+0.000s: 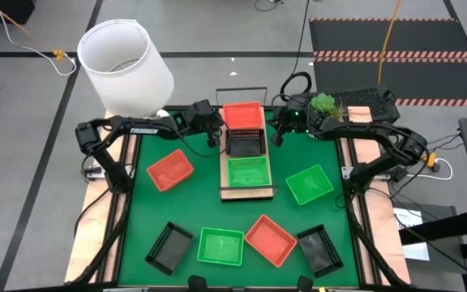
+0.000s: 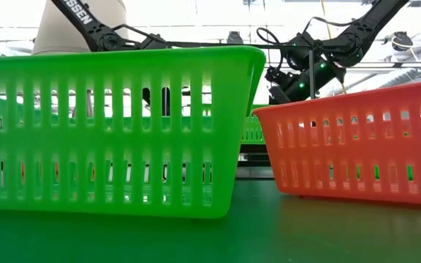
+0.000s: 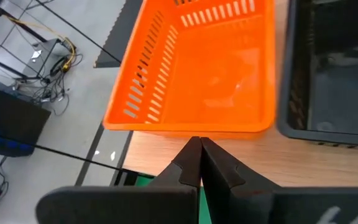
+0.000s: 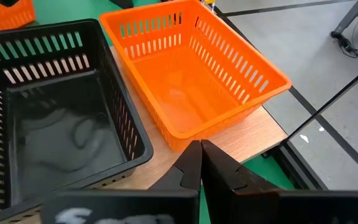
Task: Stack baskets on shelf by color
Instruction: Adjust the bins on the shelf
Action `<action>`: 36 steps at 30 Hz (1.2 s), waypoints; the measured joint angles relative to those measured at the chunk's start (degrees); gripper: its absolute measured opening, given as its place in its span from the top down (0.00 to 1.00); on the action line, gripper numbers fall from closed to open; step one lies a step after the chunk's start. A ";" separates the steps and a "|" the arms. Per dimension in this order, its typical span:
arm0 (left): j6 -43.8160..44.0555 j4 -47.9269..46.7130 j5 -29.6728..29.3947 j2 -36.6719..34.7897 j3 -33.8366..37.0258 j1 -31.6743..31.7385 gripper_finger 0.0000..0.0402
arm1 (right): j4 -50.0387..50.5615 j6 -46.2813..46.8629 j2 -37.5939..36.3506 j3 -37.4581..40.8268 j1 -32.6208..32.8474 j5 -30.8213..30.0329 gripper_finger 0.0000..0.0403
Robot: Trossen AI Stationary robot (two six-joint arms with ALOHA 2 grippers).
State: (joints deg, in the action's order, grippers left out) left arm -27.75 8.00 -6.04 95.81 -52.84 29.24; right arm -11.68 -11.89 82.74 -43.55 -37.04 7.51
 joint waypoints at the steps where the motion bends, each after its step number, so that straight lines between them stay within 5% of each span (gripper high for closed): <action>1: 0.04 0.27 0.00 0.00 0.00 0.19 0.98 | 0.00 0.34 0.00 0.00 0.00 0.00 1.00; 36: 0.39 6.72 1.53 -0.02 -0.07 1.98 0.97 | -0.56 4.34 1.51 0.04 0.75 1.79 1.00</action>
State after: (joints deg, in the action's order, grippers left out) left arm -27.35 14.72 -4.51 95.79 -52.90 31.22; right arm -12.24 -7.55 84.25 -43.51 -36.29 9.30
